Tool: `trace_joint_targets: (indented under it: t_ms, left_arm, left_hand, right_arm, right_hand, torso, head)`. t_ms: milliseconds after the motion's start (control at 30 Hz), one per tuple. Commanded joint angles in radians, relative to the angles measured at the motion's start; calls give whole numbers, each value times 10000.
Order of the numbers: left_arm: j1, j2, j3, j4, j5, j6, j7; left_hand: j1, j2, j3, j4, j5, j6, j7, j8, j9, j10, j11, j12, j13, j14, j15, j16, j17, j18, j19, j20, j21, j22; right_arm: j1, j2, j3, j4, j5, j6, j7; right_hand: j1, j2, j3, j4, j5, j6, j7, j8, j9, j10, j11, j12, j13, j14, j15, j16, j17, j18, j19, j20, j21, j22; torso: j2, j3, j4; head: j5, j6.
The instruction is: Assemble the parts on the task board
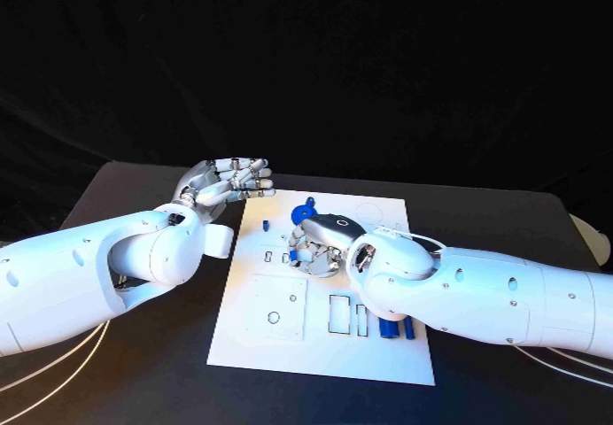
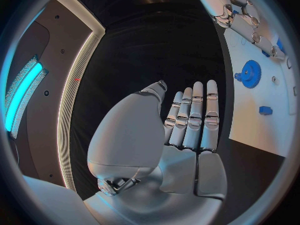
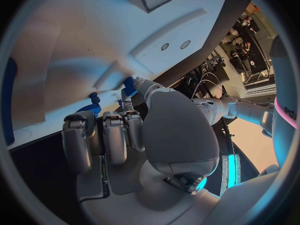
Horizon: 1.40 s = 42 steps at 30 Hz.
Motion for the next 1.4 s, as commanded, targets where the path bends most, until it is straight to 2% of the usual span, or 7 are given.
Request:
trace_joint_targets:
  t_ms: [33, 167, 500, 1100, 1233, 1333, 1400]
  left_arm:
    - [6, 10, 6, 19, -20, 185, 63]
    - [6, 3, 6, 21, -20, 186, 59]
    - [6, -13, 6, 21, -20, 186, 44]
    - [6, -42, 5, 28, -20, 185, 26]
    - [6, -49, 5, 22, -20, 176, 18]
    - [6, -54, 5, 4, -44, 150, -26]
    - [6, -57, 5, -25, -198, 171, -153]
  left_hand:
    - [29, -32, 87, -2, -36, 78, 41, -49, -9, 78, -10, -55, 5, 24, 52, -49, 22, 67, 49, -6, -45, -14]
    - [29, -32, 87, -2, -36, 78, 41, -49, -9, 78, -10, -55, 5, 24, 52, -49, 22, 67, 49, -6, -45, -14]
    - [29, -32, 87, -2, -36, 78, 41, -49, -9, 78, -10, -55, 5, 24, 52, -49, 22, 67, 49, -6, -45, -14]
    - [29, -32, 87, -2, -36, 78, 41, -49, -9, 78, -10, -55, 5, 24, 52, -49, 22, 67, 49, -6, -45, -14]
    - [27, -40, 100, 1, -38, 77, 41, -56, -11, 81, -10, -69, 4, 25, 52, -58, 33, 67, 52, -6, -50, -19]
    - [26, -44, 107, 3, -39, 77, 41, -59, -12, 83, -10, -75, 3, 26, 52, -63, 38, 67, 54, -6, -52, -22]
    - [33, -75, 107, -7, -44, 73, 31, -65, -14, 84, -12, -85, 2, 28, 51, -68, 46, 67, 57, -6, -55, -26]
  right_arm:
    - [-50, 9, -30, -54, -189, 343, -185]
    - [-54, 7, -31, -65, -207, 371, -213]
    - [-58, 2, -32, -54, -280, 322, -240]
    - [-58, 2, -32, -30, -365, -29, -192]
    - [-58, -37, -32, 33, -478, -277, -87]
    - [-58, -107, -32, 123, -538, -603, 4]
    - [-57, -219, -29, 261, -564, -995, 129]
  right_hand:
    - [-151, -7, 0, 71, -49, 120, -165, 420, 491, 162, -48, -52, 1589, 1041, -42, 34, 2634, -144, 1046, -88, 45, 2633]
    - [-183, -46, -11, 77, -62, 94, -158, 418, 491, 149, -43, -66, 1576, 1041, -41, 34, 2634, -144, 1046, -89, 45, 2633]
    - [-613, -525, -182, 273, -149, -455, 87, 172, 370, -82, 162, -304, 1359, 1034, 119, 25, 2601, -144, 1046, 16, 45, 2633]
    - [-932, -849, -477, 585, -518, -1023, 312, -144, 203, -466, 380, -663, 1026, 1023, 320, 13, 2558, -144, 1046, 218, 45, 2633]
    - [-1114, -1010, -1402, 939, -500, -1360, 416, -333, 118, -787, 488, -970, 724, 1021, 422, 10, 2550, -144, 1046, 316, 45, 2633]
    - [-962, -633, -3004, 953, -10, -1504, 485, -437, 76, -892, 554, -1044, 619, 1013, 491, 1, 2520, -144, 1046, 388, 45, 2633]
    - [-932, -604, -3102, 959, -10, -1502, 487, -438, 75, -890, 555, -1040, 619, 1013, 490, 1, 2521, -144, 1046, 390, 45, 2633]
  torso:
    - [5, -2, -1]
    - [8, -3, -1]
    - [6, -3, 5]
    - [4, -6, 6]
    - [3, -3, 12]
    - [-3, 2, 9]
    - [-10, 7, 11]
  head:
    - [2, -10]
    - [-13, -10]
    - [-35, -24]
    - [-66, -20]
    - [-67, -16]
    - [-55, -12]
    - [-57, -9]
